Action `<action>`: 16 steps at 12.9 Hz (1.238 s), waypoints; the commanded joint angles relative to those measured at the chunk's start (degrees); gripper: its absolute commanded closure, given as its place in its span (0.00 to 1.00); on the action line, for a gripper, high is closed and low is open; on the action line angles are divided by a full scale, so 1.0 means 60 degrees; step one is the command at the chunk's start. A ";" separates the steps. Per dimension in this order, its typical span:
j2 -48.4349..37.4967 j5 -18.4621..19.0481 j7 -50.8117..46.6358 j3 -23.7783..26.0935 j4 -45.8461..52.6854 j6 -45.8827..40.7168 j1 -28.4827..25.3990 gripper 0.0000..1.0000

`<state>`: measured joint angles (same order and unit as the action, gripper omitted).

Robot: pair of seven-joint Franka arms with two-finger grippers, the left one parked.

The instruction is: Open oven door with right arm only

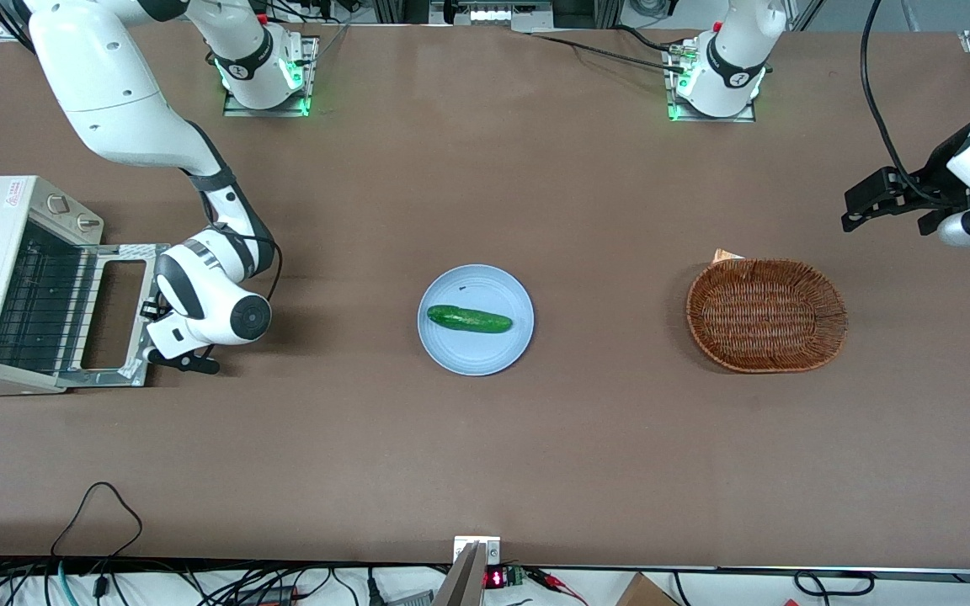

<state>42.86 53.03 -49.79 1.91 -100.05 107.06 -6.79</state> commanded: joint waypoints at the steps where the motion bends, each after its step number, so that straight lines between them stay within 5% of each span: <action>1: -0.0010 -0.0240 -0.0125 -0.0099 -0.0009 -0.0075 -0.0026 1.00; 7: -0.0039 -0.0855 0.0182 -0.0055 -0.0009 0.0188 -0.0158 0.99; 12: -0.0653 -0.2521 0.1527 0.0048 0.0166 -0.0235 -0.0187 0.95; 14: -0.0932 -0.3050 0.2347 0.0077 0.0502 -0.1024 -0.0216 0.01; 16: -0.1137 -0.3605 0.2891 0.0296 0.1043 -0.1829 -0.0173 0.00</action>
<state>37.44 34.64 -35.67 2.65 -96.16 100.30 -7.77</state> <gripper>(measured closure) 0.740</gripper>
